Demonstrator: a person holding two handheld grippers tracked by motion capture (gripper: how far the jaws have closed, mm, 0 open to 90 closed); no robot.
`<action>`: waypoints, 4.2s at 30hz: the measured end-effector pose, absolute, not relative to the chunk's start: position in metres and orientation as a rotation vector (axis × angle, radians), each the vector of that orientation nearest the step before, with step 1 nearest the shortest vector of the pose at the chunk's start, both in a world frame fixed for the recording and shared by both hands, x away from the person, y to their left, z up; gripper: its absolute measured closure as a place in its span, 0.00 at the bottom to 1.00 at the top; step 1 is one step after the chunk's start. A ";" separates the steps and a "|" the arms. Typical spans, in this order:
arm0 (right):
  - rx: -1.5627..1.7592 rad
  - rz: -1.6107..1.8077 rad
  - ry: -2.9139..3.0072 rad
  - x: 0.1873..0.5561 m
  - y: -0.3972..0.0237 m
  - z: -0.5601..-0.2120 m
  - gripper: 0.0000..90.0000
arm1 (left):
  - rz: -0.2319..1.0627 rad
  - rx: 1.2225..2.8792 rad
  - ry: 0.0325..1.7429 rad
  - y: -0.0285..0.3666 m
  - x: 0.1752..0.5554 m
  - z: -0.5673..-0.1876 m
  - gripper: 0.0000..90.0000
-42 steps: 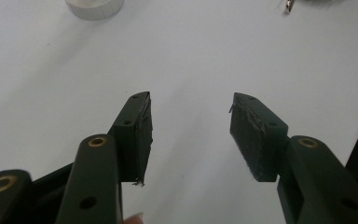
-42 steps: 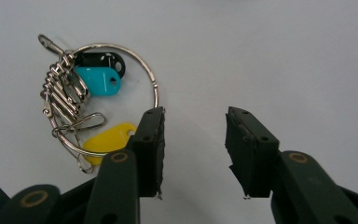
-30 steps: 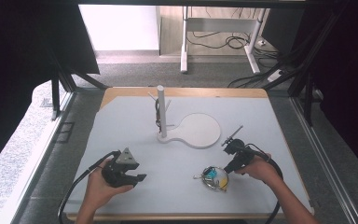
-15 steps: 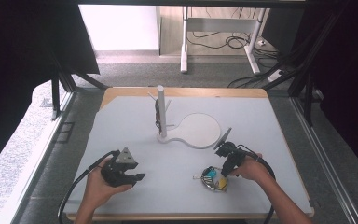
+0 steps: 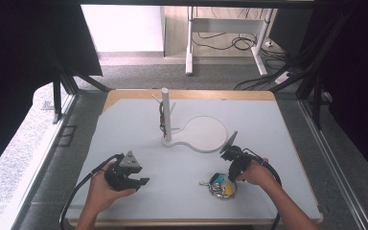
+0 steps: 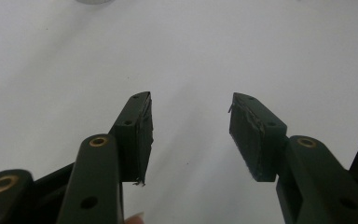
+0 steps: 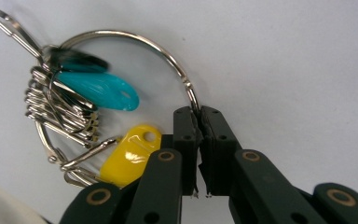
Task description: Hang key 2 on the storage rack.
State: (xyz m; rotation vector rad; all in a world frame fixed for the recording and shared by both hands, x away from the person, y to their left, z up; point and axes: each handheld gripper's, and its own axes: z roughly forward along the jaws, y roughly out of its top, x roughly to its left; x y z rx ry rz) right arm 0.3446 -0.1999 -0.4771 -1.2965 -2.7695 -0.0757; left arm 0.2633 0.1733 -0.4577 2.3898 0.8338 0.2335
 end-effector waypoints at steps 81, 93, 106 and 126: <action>-1.123 -0.421 -2.695 0.384 -0.211 -0.281 0.98 | 0.209 2.321 0.858 0.188 0.259 -0.454 0.56; -1.136 -0.464 -2.692 0.402 -0.200 -0.276 0.98 | 0.210 2.320 0.856 0.189 0.259 -0.453 0.56; -1.158 -0.459 -2.691 0.422 -0.186 -0.266 0.98 | 0.209 2.312 0.854 0.191 0.257 -0.452 0.56; -1.178 -0.398 -2.732 0.448 -0.159 -0.262 0.98 | 0.208 2.288 0.863 0.196 0.255 -0.450 0.56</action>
